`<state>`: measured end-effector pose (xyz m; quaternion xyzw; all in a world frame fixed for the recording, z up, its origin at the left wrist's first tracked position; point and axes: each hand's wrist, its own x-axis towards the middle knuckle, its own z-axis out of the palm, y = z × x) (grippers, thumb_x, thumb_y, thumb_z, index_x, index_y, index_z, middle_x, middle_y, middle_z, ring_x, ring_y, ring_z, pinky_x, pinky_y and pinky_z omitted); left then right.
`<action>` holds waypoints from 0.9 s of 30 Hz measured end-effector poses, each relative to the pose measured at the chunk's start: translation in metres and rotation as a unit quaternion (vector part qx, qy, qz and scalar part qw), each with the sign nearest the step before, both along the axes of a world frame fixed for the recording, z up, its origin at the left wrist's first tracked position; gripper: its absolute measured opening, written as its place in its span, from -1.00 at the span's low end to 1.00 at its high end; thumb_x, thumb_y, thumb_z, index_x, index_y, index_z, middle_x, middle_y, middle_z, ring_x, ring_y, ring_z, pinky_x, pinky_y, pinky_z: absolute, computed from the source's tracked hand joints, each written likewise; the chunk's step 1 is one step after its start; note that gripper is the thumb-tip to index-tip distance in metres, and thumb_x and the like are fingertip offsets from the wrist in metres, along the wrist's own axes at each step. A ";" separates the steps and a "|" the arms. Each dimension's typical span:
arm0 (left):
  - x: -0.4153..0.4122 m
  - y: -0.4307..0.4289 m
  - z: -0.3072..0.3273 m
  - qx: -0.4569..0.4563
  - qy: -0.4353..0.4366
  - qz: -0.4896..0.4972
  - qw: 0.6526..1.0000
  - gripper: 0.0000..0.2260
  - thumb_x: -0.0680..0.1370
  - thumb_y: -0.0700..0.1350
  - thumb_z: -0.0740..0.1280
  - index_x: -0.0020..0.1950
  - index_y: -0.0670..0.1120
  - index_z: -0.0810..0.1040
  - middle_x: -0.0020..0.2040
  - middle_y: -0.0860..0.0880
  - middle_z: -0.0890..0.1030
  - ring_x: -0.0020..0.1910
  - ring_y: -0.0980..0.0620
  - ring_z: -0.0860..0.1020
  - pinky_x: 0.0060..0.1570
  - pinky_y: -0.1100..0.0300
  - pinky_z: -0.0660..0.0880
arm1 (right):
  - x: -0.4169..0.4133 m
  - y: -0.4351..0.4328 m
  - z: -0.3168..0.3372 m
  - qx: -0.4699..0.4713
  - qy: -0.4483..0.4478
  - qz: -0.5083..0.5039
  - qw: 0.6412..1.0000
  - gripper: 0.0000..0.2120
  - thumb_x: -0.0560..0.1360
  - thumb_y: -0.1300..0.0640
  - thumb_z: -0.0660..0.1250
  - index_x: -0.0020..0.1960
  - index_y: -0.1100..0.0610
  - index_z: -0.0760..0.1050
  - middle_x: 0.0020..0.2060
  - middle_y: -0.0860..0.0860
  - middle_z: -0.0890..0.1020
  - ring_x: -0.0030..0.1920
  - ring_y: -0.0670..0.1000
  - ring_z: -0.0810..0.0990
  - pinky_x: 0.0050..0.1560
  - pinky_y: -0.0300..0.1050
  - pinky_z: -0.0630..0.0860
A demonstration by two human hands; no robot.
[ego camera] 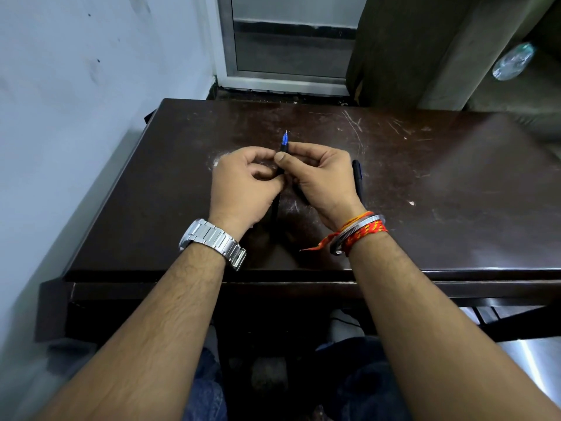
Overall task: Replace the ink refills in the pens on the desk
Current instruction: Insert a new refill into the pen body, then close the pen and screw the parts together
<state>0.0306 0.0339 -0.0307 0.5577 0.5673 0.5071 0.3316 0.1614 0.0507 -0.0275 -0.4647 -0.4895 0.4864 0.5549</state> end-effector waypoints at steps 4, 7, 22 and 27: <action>0.000 0.001 0.000 -0.004 0.002 0.009 1.000 -0.66 0.36 -0.18 0.61 0.09 -0.01 0.65 -0.27 0.08 0.72 -0.22 0.21 0.69 -0.04 0.15 0.65 | -0.001 -0.001 0.000 0.001 -0.006 -0.006 1.000 -0.86 0.43 0.22 0.52 -0.02 0.15 0.68 -0.21 0.06 0.75 -0.19 -0.03 0.73 -0.18 -0.21 0.60; -0.002 0.003 -0.002 -0.011 0.000 0.019 1.000 -0.71 0.35 -0.17 0.61 0.00 0.05 0.66 -0.22 0.08 0.72 -0.19 0.15 0.70 0.00 0.06 0.66 | 0.004 0.003 0.001 -0.006 -0.048 -0.065 0.997 -0.89 0.47 0.06 0.47 -0.13 0.10 0.70 -0.30 -0.02 0.71 -0.29 -0.11 0.63 -0.20 -0.16 0.59; -0.006 0.006 -0.007 -0.043 0.000 0.031 0.999 -0.73 0.33 -0.14 0.62 -0.02 0.01 0.68 -0.21 0.03 0.73 -0.22 0.07 0.72 -0.02 0.01 0.66 | 0.018 0.001 -0.008 -0.092 -0.492 -0.019 0.866 -0.84 0.47 0.13 0.43 0.03 0.13 0.66 -0.01 0.12 0.67 -0.02 0.09 0.63 -0.09 -0.23 0.43; -0.003 0.002 -0.006 -0.054 0.013 -0.024 0.998 -0.74 0.33 -0.18 0.62 -0.09 0.06 0.66 -0.25 0.06 0.70 -0.28 0.15 0.67 -0.08 0.05 0.67 | 0.013 0.003 -0.004 -0.014 -0.334 -0.102 0.937 -0.78 0.50 0.13 0.37 0.12 0.11 0.65 -0.11 -0.03 0.69 -0.05 -0.02 0.66 0.10 -0.15 0.57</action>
